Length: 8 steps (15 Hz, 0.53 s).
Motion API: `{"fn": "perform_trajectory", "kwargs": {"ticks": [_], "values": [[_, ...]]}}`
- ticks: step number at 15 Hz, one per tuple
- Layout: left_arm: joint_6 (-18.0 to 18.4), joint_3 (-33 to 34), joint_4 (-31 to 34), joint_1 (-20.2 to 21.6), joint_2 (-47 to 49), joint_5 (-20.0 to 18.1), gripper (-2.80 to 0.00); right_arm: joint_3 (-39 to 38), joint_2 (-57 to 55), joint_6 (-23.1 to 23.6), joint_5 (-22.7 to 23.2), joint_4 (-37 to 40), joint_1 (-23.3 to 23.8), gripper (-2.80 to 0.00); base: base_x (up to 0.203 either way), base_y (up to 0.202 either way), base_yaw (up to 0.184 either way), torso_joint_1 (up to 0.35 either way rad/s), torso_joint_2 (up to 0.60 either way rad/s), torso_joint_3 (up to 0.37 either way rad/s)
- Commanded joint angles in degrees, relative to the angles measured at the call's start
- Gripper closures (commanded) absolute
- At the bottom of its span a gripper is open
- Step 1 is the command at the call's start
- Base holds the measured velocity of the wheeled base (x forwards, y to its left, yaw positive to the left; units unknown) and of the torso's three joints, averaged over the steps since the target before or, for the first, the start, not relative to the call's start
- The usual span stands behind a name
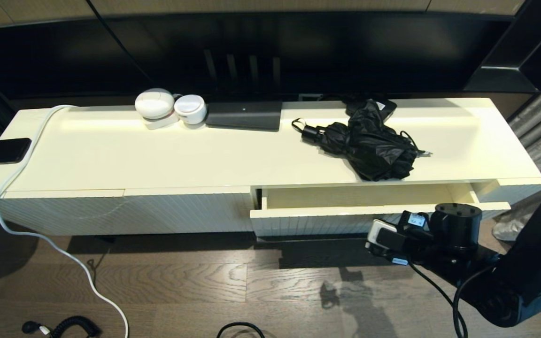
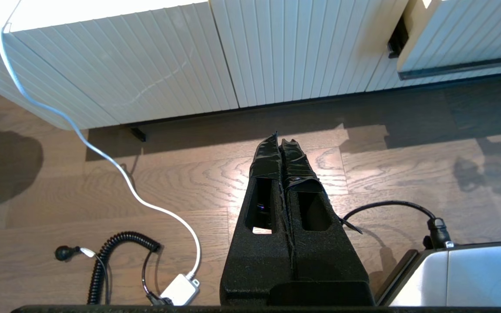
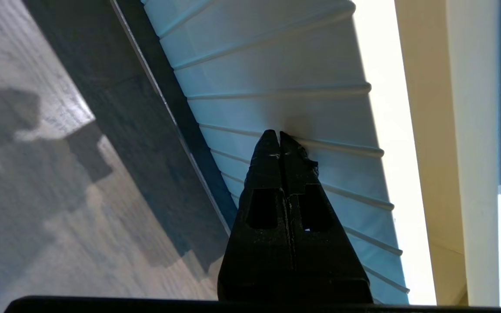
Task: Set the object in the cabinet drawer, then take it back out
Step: Close the drawer
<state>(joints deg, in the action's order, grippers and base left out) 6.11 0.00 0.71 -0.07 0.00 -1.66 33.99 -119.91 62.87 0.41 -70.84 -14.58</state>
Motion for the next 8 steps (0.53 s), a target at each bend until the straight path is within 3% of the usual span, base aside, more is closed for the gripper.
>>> {"fn": "perform_trajectory", "kwargs": {"ticks": [1, 8], "values": [[0.04, 0.0, 0.0, -0.01, 0.0, -0.01, 0.0, 1.24, -0.81, 0.31, -0.05, -0.16, 0.21, 0.0, 0.0, 0.0, 0.0, 0.0, 0.0, 0.0], [0.04, 0.0, 0.0, -0.01, 0.0, -0.01, 0.0, 7.43, -3.32, 0.15, 0.08, 2.43, 2.07, 0.0, 0.0, 0.0, 0.0, 0.0, 0.0, 0.0]]}}
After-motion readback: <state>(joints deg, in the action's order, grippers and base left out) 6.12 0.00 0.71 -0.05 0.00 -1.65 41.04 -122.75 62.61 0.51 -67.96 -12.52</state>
